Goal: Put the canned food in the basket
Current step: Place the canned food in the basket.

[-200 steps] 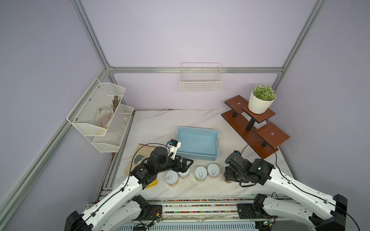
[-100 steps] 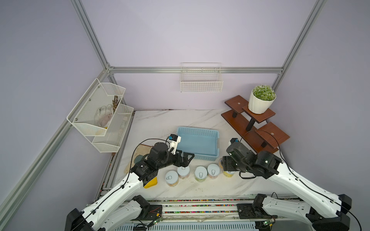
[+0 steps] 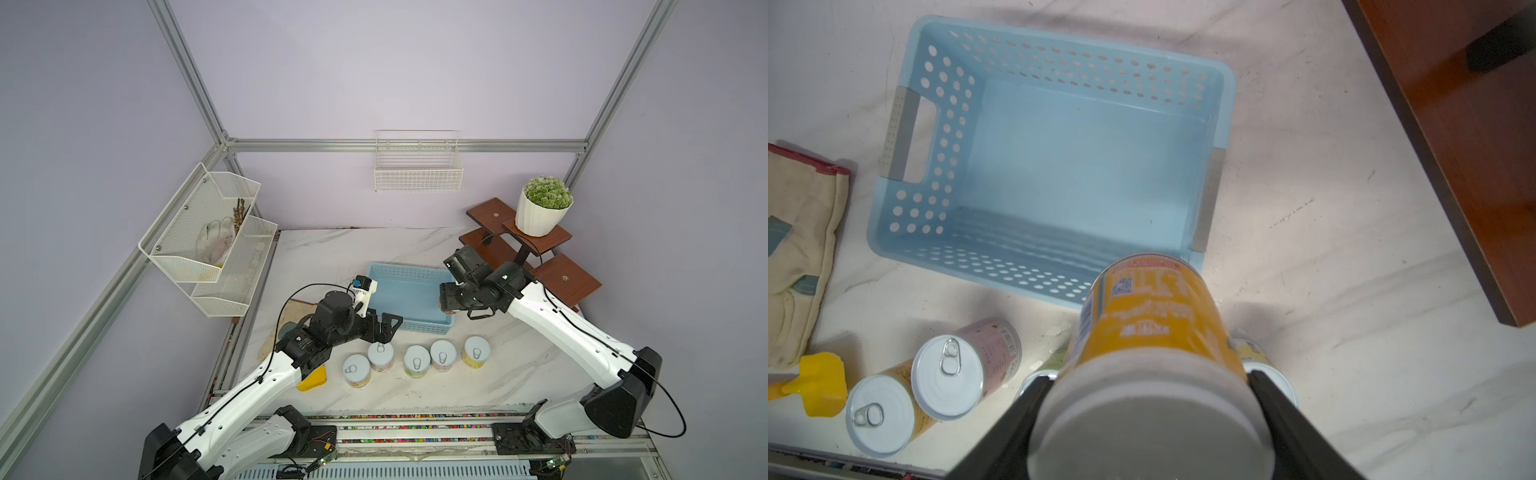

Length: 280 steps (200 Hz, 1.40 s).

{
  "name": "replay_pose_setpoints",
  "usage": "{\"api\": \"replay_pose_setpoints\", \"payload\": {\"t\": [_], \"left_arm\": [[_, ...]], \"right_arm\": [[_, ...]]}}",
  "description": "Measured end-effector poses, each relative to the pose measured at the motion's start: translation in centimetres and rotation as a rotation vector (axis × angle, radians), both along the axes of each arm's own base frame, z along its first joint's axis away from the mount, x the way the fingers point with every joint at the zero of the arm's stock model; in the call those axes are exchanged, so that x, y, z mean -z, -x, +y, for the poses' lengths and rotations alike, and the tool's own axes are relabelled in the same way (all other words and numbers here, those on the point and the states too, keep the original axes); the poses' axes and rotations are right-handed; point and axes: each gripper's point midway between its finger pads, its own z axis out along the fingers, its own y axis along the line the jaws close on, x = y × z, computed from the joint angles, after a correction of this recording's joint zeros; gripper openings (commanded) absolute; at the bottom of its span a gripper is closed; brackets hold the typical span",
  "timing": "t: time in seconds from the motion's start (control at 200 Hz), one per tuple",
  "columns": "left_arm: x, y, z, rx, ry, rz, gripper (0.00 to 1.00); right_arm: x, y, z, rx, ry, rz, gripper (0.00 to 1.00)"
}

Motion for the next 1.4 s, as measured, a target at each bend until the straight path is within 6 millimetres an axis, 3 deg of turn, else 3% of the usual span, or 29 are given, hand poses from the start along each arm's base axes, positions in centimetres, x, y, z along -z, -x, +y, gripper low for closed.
{"api": "replay_pose_setpoints", "payload": {"t": [0.36, 0.625, 1.04, 1.4], "left_arm": [[-1.8, -3.5, 0.1, -0.022, 0.005, -0.002, 1.0], [-0.3, -5.4, 1.5, -0.075, -0.027, 0.048, 1.0], [3.4, -7.4, 3.3, -0.164, -0.114, 0.134, 1.0], [3.5, -7.2, 3.0, -0.144, -0.109, 0.144, 1.0]], "right_arm": [[4.1, -7.5, 2.9, 0.0, 0.058, 0.087, 0.0], [7.4, -11.4, 3.6, 0.023, 0.097, 0.142, 0.0], [10.9, -12.7, 3.3, 0.049, 0.134, 0.208, 0.0], [13.3, -13.6, 1.8, 0.084, 0.154, 0.251, 0.0]]}}
